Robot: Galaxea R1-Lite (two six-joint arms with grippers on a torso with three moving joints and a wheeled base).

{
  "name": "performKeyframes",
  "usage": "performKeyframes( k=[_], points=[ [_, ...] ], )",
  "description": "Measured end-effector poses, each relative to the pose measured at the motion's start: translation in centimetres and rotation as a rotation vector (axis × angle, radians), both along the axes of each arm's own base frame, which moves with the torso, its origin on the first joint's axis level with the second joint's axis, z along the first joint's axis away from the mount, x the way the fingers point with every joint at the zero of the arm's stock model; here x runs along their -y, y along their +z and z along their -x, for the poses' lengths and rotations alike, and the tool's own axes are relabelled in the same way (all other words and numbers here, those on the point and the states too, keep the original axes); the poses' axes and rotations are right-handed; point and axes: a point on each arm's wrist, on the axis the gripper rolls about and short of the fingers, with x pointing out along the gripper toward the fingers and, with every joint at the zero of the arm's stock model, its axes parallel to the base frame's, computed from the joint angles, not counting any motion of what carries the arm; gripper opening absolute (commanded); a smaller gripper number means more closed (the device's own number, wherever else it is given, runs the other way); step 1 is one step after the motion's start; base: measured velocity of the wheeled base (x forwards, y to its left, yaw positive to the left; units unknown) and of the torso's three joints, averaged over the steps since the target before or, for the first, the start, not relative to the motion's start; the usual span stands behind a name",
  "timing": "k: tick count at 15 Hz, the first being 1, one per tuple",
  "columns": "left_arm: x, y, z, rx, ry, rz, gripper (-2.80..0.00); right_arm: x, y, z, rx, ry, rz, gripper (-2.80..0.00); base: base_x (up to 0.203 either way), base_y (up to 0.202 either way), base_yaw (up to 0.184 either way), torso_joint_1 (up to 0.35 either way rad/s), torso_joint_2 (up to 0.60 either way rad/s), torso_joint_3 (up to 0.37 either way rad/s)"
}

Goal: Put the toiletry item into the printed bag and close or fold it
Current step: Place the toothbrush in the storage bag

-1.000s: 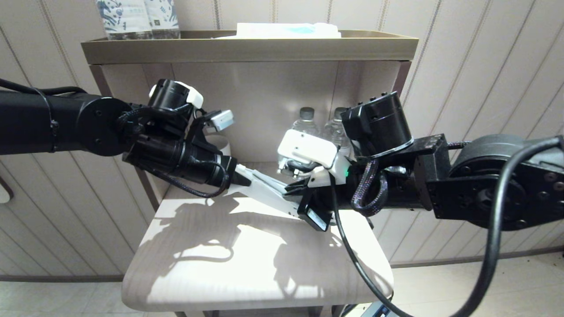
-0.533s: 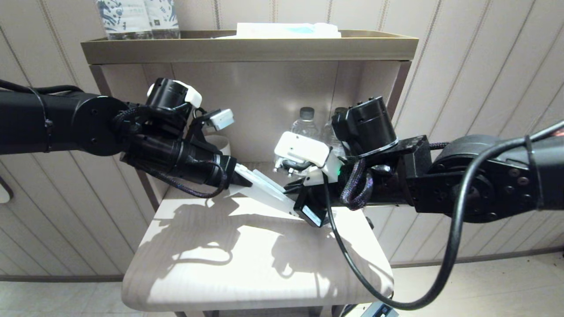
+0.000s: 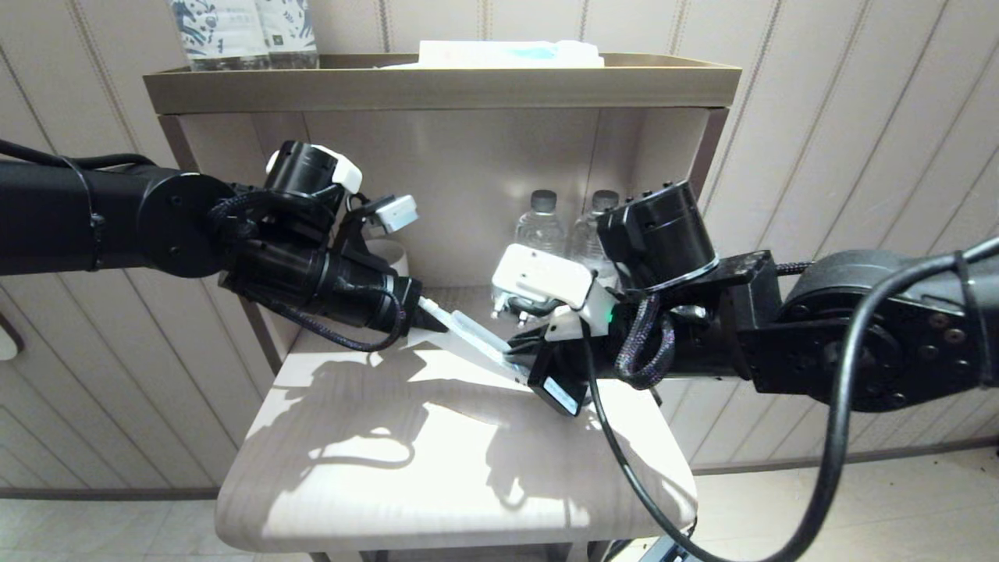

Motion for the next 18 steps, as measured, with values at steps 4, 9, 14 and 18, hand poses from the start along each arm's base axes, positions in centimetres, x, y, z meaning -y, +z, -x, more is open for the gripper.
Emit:
performKeyframes(
  k=[4, 9, 14, 18],
  points=[
    [0.1, -0.3, -0.2, -0.005, 0.001, -0.003, -2.80, 0.8, 0.9, 1.2, 0.015, 0.007, -0.013, -2.80, 0.000, 0.000, 0.000, 0.000, 0.00, 0.000],
    [0.1, -0.3, -0.3, -0.006, -0.001, -0.002, -2.80, 0.7, 0.6, 2.1, 0.007, 0.027, -0.004, -2.80, 0.000, 0.000, 0.000, 0.000, 0.00, 0.000],
    [0.1, -0.3, -0.3, -0.007, -0.001, -0.002, -2.80, 0.6, 0.1, 1.8, -0.003, 0.024, 0.006, -2.80, 0.000, 0.000, 0.000, 0.000, 0.00, 0.000],
    [0.1, -0.3, -0.3, -0.008, -0.001, -0.003, -2.80, 0.5, 0.2, 1.5, 0.000, 0.005, 0.006, -2.80, 0.000, 0.000, 0.000, 0.000, 0.00, 0.000]
  ],
)
